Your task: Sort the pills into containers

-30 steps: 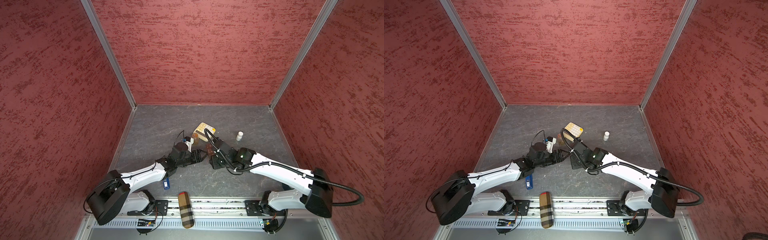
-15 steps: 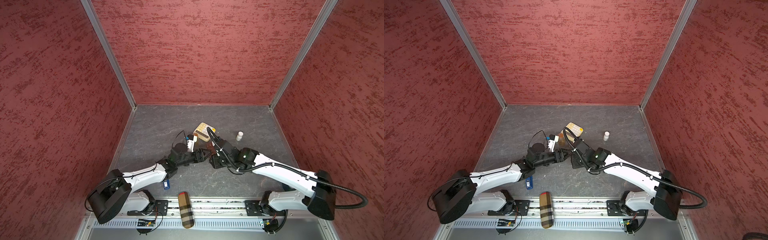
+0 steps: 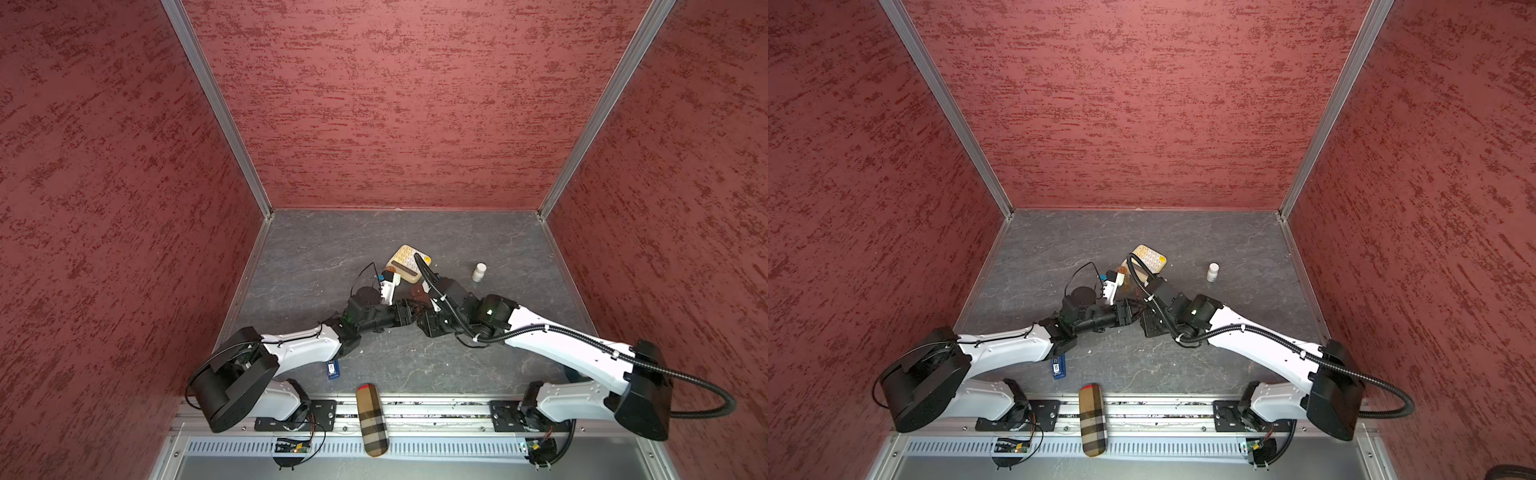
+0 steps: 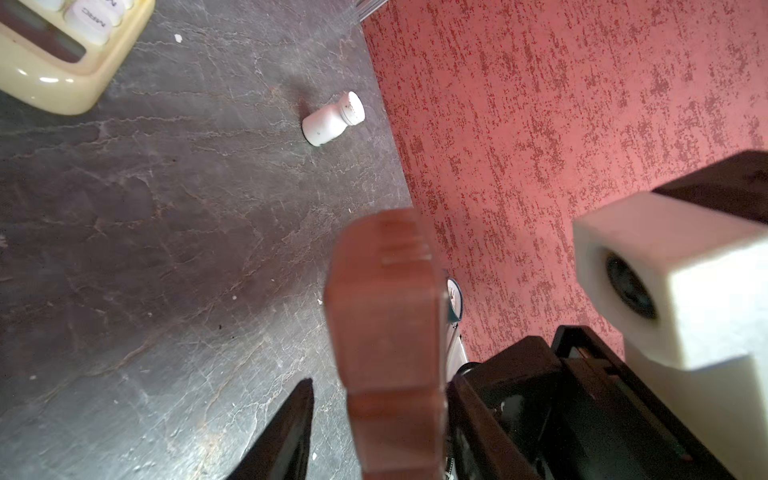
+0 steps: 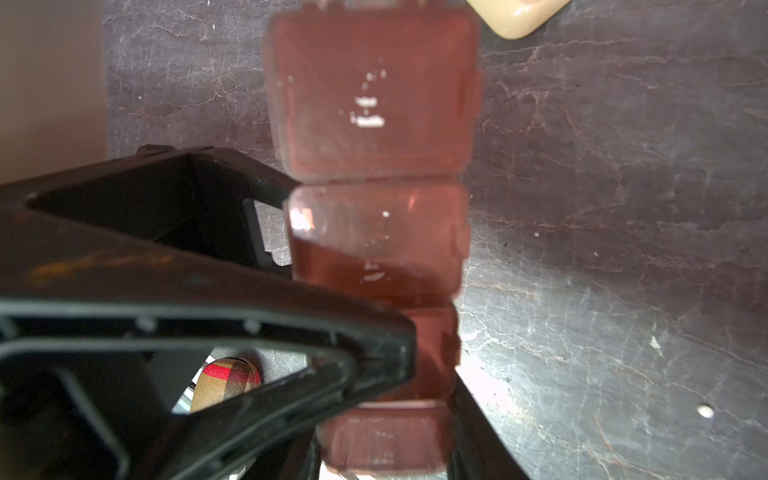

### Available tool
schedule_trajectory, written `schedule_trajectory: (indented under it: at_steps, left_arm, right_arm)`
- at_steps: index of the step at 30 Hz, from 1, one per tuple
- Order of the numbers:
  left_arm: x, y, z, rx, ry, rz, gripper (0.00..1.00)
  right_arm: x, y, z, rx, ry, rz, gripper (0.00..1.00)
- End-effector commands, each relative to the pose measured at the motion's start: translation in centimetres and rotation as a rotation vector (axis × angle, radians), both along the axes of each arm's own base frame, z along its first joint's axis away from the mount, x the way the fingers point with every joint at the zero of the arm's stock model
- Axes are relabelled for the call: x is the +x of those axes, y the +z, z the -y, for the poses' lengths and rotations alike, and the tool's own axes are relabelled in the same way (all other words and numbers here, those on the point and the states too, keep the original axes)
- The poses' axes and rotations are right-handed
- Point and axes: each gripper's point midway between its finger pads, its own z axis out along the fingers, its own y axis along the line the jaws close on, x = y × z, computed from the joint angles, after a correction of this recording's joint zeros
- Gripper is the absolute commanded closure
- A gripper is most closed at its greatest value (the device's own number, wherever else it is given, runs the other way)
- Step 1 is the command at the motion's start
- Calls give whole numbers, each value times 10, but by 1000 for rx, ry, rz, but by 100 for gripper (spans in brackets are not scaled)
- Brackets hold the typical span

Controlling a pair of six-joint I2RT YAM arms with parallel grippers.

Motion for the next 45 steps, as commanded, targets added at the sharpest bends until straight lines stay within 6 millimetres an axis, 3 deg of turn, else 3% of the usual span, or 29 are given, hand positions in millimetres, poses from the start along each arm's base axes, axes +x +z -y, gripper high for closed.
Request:
schedule_trajectory:
  at_steps: [1,9,17,24,27,35,41,45]
  left_arm:
    - [-2,11,8,-30,-35,22,53]
    - [-1,2,7,-5,-27,1,78]
    - [3,-3,6,24,-9,-15,96]
    - [5,-9,4,41,12,-25,98]
    - [5,-9,4,41,14,-25,99]
    - [6,-9,4,39,14,-29,100]
    - [6,-8,4,35,14,-26,100]
    - [6,-8,4,32,12,-28,100]
  right_arm:
    - [5,8,-6,39,16,31,64]
    - [7,9,-3,25,4,46,61]
    - [14,7,7,-56,-27,70,62]
    - [10,15,0,-7,-8,60,50]
    - [9,21,-3,18,-1,61,49]
    - [8,12,-3,-4,1,38,59]
    - [7,11,-1,-10,-10,30,52]
    - [6,7,1,-18,-13,20,55]
